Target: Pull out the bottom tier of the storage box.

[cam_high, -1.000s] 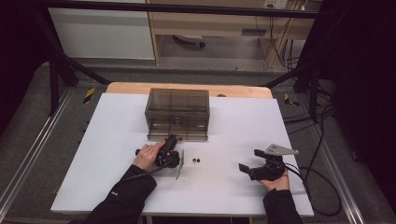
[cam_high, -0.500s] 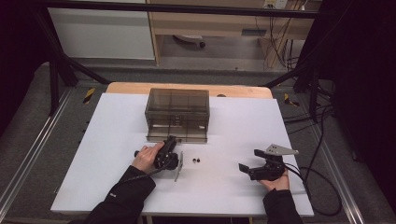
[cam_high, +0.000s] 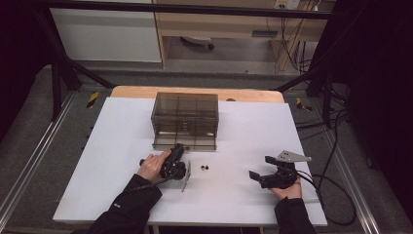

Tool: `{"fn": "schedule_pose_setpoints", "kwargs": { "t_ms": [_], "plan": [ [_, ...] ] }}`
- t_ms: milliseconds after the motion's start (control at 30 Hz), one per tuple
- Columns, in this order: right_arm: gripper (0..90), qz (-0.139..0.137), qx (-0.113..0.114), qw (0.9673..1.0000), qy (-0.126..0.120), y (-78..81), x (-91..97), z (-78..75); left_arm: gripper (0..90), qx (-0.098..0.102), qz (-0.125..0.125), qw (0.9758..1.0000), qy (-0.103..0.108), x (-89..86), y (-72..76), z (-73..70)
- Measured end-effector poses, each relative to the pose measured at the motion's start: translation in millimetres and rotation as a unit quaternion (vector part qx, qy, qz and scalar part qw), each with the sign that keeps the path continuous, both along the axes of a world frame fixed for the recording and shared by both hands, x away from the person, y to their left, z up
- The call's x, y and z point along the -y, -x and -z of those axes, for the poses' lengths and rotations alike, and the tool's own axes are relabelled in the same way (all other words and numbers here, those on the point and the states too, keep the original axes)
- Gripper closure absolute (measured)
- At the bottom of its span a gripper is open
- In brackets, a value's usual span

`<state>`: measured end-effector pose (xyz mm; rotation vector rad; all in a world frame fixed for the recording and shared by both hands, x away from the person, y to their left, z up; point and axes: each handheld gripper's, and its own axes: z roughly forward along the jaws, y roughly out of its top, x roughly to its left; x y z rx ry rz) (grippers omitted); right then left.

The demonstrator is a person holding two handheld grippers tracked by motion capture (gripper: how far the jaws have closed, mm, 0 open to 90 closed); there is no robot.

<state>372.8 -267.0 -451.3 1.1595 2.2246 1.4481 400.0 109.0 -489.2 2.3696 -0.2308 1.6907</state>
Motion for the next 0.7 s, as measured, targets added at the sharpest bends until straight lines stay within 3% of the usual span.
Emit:
{"fn": "schedule_pose_setpoints", "kwargs": {
  "t_ms": [700],
  "plan": [
    [0.5, 0.0, 0.0, 1.0, -0.001, 0.1, -0.1, 0.0, 67.9, 0.0, 0.003, 1.0, -0.003, 0.5, 7.6, 2.8]
  ]
}}
